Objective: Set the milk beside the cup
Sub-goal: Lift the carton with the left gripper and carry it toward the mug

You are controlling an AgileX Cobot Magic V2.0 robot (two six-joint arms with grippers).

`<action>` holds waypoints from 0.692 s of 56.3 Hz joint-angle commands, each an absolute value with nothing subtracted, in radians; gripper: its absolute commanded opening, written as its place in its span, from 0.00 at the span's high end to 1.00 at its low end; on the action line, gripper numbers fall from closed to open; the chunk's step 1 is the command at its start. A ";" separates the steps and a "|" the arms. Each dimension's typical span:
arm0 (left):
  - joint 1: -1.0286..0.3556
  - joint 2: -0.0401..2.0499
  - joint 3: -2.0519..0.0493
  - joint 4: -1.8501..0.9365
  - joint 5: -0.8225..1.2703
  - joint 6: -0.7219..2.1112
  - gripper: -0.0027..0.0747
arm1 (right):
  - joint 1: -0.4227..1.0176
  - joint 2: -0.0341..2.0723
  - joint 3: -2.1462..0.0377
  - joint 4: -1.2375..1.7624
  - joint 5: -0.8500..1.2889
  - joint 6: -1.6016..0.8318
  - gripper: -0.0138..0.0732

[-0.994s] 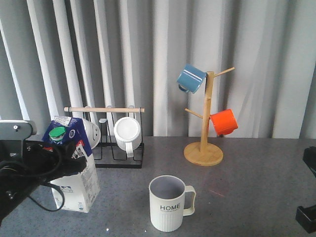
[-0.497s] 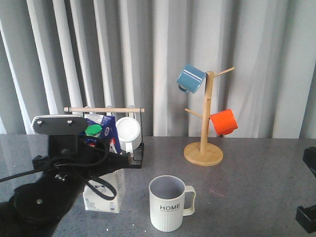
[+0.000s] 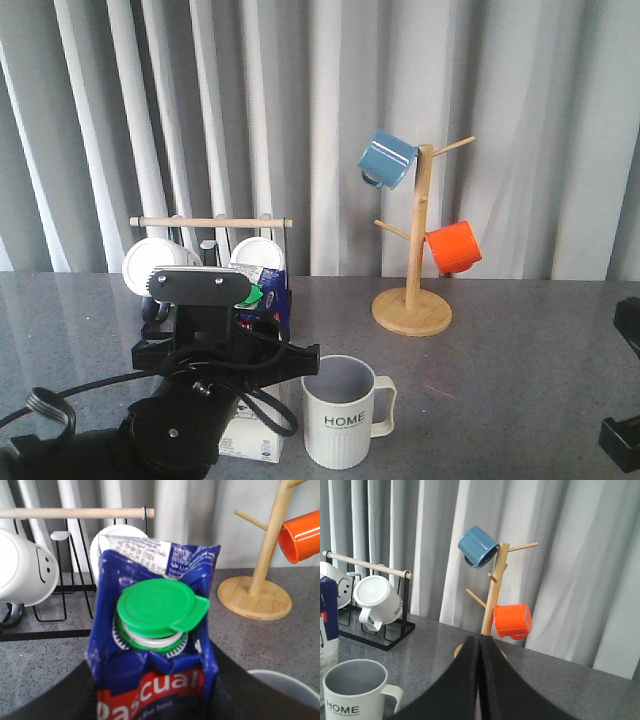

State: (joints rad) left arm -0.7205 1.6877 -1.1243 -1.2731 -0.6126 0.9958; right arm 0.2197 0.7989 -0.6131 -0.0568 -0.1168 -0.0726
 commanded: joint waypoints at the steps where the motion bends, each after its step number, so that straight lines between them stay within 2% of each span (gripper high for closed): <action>1: -0.731 1.658 -1.160 -1.246 -0.654 0.999 0.89 | 0.216 0.791 -0.639 -0.060 -0.186 -0.080 0.85; 39: -0.751 1.693 -1.160 -1.271 -0.747 0.875 0.89 | 0.216 0.791 -0.639 -0.060 -0.187 -0.080 0.85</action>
